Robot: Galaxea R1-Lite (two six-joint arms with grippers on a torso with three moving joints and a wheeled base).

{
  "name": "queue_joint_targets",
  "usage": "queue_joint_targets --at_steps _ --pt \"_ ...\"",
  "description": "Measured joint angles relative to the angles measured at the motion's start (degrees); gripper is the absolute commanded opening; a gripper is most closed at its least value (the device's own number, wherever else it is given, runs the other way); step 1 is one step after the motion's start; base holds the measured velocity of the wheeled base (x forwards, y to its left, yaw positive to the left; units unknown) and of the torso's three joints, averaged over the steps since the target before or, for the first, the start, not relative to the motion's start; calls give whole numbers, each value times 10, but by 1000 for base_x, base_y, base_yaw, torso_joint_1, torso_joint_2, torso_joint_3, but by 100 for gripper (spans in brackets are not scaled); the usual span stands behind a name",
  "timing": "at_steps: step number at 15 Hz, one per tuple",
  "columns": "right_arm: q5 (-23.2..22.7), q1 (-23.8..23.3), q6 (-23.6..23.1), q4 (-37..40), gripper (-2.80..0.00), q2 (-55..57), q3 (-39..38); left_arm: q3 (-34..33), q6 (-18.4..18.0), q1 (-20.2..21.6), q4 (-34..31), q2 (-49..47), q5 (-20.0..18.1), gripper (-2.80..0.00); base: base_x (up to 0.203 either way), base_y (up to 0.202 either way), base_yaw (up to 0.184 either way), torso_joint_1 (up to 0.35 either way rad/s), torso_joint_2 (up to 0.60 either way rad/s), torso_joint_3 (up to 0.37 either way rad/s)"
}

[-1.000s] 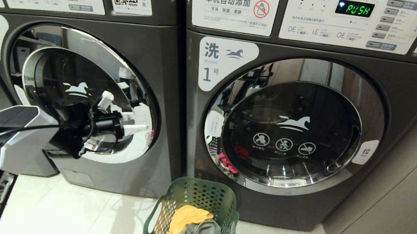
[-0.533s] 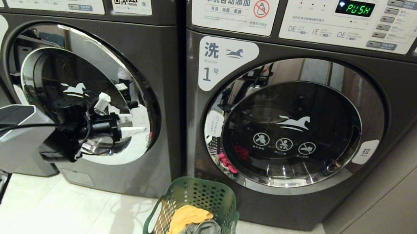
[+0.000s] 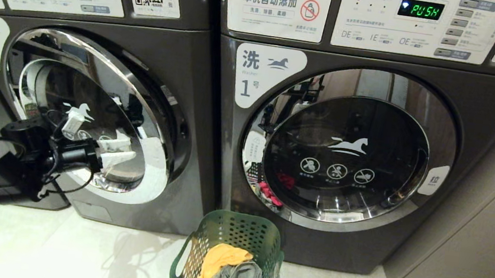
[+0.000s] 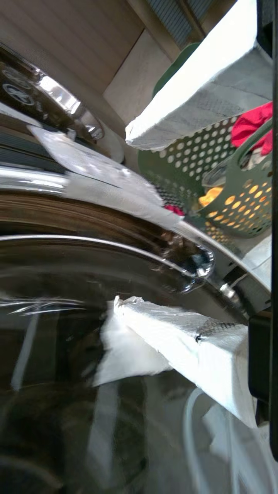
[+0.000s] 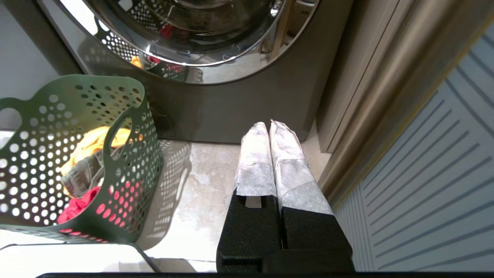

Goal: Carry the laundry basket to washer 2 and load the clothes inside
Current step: Open the lid of the washing machine

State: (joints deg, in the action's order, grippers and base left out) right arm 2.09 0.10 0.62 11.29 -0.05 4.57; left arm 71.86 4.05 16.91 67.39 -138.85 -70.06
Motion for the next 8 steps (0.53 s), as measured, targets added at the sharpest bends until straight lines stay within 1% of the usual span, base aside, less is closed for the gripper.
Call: queue_joint_targets --at_steps 2,4,6,8 --pt "0 0 0 0 -280 0 0 -21 0 32 3 16 2 0 0 0 0 0 0 0" --pt "0 0 0 0 -280 0 0 -61 0 59 9 43 1 0 0 0 0 0 0 0" --pt "0 0 0 0 -280 0 0 -119 3 87 15 96 -1 0 0 0 0 0 0 0" --pt "0 0 0 0 -280 0 0 -180 19 117 16 182 1 0 0 0 0 0 0 0"
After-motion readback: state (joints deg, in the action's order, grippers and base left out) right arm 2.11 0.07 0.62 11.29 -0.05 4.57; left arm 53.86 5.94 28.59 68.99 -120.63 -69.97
